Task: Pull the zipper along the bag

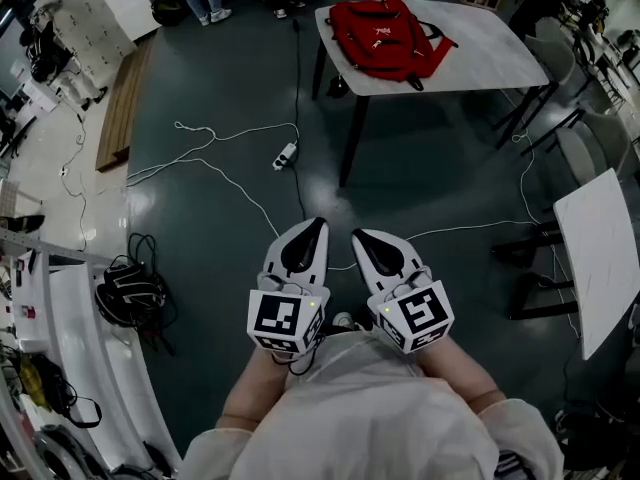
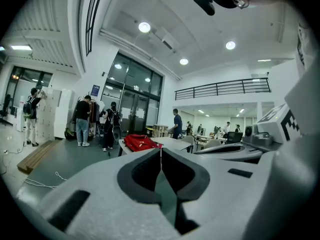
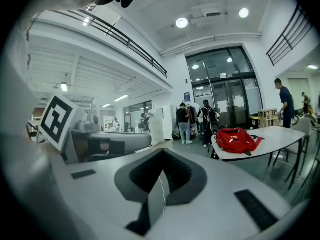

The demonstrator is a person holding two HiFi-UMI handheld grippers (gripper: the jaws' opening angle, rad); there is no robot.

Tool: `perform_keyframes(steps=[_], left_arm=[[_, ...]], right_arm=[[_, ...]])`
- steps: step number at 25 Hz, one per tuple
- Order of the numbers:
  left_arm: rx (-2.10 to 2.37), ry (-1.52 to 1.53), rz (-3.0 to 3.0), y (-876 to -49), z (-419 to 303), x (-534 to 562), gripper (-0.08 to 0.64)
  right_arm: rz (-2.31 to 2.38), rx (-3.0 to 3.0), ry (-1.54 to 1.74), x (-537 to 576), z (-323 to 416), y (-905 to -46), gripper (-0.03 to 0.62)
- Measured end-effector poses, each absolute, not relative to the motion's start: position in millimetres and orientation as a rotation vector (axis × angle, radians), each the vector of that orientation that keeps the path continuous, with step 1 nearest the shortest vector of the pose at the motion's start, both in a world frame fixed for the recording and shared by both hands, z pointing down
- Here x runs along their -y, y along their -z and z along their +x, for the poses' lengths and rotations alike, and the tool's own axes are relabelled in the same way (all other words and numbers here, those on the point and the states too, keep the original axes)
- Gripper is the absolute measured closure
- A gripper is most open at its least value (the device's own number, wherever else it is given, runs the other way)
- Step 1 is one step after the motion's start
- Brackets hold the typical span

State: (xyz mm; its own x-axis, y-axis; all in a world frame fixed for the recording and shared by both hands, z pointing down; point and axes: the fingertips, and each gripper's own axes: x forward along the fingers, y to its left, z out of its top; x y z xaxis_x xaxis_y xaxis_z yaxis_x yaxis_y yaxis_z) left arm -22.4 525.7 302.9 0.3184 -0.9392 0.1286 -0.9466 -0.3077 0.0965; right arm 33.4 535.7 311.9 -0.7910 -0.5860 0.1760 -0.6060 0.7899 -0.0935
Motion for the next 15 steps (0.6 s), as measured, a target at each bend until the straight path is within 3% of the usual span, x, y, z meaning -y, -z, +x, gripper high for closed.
perform_keyframes(steps=[15], left_arm=[[1.82,-0.123,2.304,-333.6,-40.0,-435.3,0.537]], right_arm=[[0.936,2.815,-0.422,-429.7,37.1,-343.9,0.566]])
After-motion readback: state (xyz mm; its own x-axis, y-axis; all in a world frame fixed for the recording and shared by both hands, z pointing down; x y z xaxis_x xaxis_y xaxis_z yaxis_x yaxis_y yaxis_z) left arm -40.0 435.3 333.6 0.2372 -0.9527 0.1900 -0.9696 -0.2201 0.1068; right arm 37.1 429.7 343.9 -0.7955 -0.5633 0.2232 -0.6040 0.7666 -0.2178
